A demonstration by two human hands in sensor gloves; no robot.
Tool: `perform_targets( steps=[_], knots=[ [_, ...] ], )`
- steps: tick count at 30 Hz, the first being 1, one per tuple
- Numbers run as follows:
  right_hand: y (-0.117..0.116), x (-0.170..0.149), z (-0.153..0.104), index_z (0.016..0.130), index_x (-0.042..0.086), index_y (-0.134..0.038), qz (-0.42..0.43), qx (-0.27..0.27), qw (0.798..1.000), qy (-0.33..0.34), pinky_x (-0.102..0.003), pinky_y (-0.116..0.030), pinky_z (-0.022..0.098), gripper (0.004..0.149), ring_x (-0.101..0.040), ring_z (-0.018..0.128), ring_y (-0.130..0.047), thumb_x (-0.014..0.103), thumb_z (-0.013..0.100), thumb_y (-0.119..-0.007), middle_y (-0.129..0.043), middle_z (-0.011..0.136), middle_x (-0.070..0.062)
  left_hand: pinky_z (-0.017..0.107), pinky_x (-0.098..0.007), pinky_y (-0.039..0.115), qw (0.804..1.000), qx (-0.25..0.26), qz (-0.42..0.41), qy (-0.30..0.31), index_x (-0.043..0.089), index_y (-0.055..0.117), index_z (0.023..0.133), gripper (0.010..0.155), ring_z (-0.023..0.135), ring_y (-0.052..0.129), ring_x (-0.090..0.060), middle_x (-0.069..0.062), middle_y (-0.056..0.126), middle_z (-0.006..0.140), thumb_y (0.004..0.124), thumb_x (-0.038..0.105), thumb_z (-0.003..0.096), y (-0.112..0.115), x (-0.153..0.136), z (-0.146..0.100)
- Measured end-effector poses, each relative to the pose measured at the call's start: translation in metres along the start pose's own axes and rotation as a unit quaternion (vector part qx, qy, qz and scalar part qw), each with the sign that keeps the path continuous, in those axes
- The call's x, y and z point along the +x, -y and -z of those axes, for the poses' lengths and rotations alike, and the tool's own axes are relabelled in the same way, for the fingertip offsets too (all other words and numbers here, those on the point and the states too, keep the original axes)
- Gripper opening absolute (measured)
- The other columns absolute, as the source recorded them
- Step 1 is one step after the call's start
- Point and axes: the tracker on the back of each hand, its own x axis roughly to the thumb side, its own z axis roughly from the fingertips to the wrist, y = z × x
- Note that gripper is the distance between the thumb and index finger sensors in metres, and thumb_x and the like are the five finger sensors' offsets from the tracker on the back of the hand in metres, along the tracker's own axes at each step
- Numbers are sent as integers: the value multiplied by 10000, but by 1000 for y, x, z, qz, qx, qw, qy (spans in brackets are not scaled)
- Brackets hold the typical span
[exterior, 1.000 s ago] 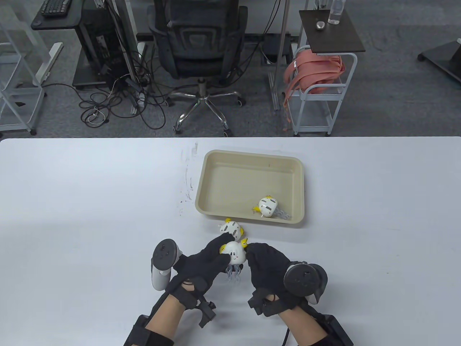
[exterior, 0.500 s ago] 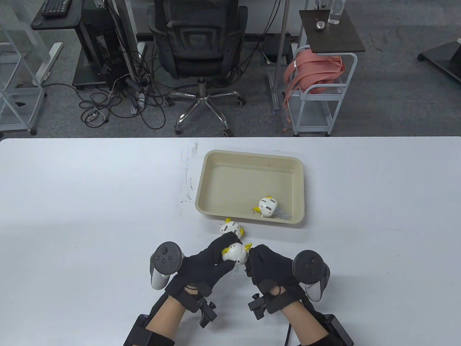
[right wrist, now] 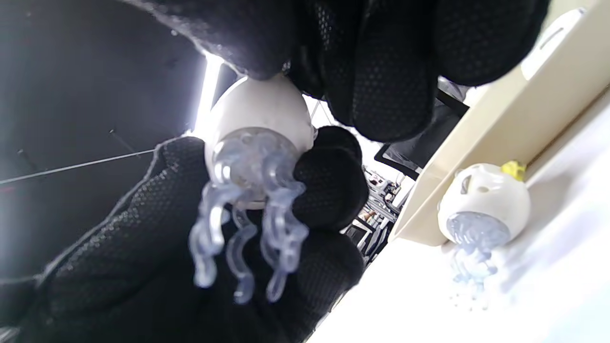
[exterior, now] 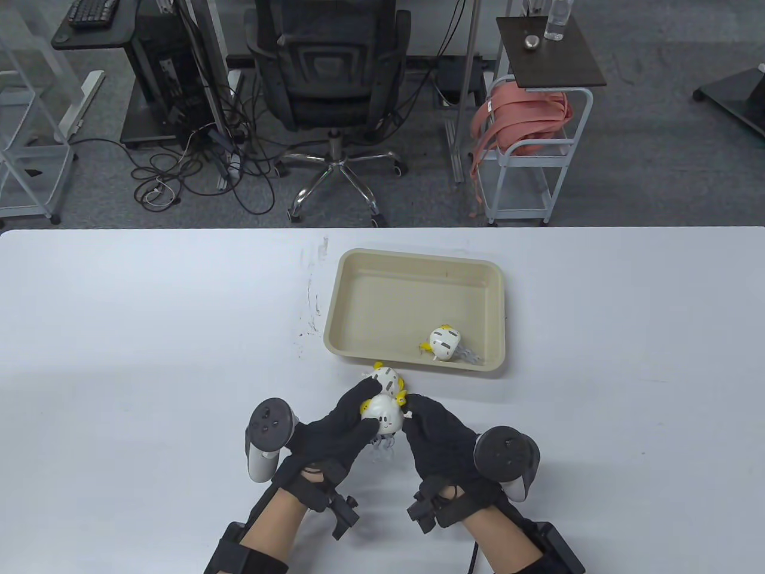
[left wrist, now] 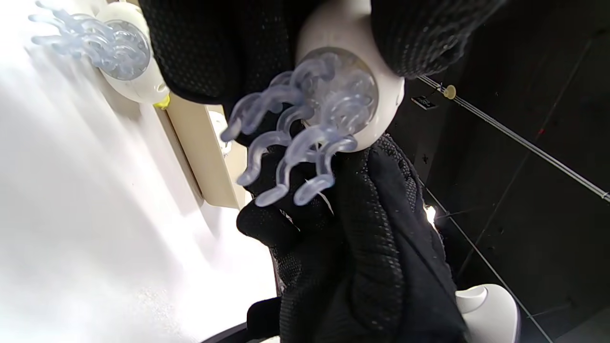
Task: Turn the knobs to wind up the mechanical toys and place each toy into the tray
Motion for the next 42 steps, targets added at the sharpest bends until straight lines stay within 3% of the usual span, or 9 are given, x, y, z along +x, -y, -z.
perform_targets(
  steps=[7,10,16,22,29,37,42],
  knots=[
    [6,8,-2,803,-40,-766,-79,-37,994,62,-494,-783,364,461,-281,437,-944,278,476,-701,-929,666,-224,604,-430,853,998,-25,-53,-9,113,501,1100,704,712,1065,-244,-224,798,980,735,428,515,4,-3,2],
    [7,4,-1,737,-41,-819,-62,-40,996,43,-469,-806,297,449,-251,346,-962,303,474,-700,-969,573,-204,624,-439,835,999,-23,-30,-3,142,501,1106,699,736,1054,-247,-202,786,1003,743,425,515,4,-2,2],
    [10,-10,1,557,-45,-893,20,-27,998,-57,-376,-833,121,433,-133,121,-952,345,473,-725,-1011,332,-114,688,-484,761,999,-25,29,13,266,508,1117,682,847,976,-288,-109,715,1098,780,391,504,5,3,2],
    [10,-14,2,493,-32,-908,56,-20,995,-86,-341,-834,64,436,-88,51,-937,366,483,-731,-1011,258,-69,704,-488,752,999,-26,39,20,307,527,1110,678,879,958,-292,-52,705,1119,800,378,493,4,3,2],
    [9,-13,1,561,-43,-900,41,-22,996,-80,-384,-835,127,447,-148,128,-965,369,495,-739,-1020,343,-123,680,-476,774,999,-20,42,14,282,525,1112,677,844,978,-297,-94,717,1104,791,382,498,4,3,2],
    [7,-6,1,841,-39,-777,34,-26,998,-44,-501,-787,358,463,-298,452,-952,275,500,-786,-926,693,-245,634,-458,812,999,-6,32,-7,196,482,1119,691,771,1021,-283,-185,740,1051,743,396,512,4,-1,1],
    [1,0,1,918,-40,-687,11,6,1000,-12,-536,-747,432,502,-340,564,-910,248,512,-744,-854,807,-264,614,-439,835,1000,8,-9,-13,170,468,1121,697,734,1043,-262,-211,757,1023,724,408,519,-1,-4,0]
  ],
)
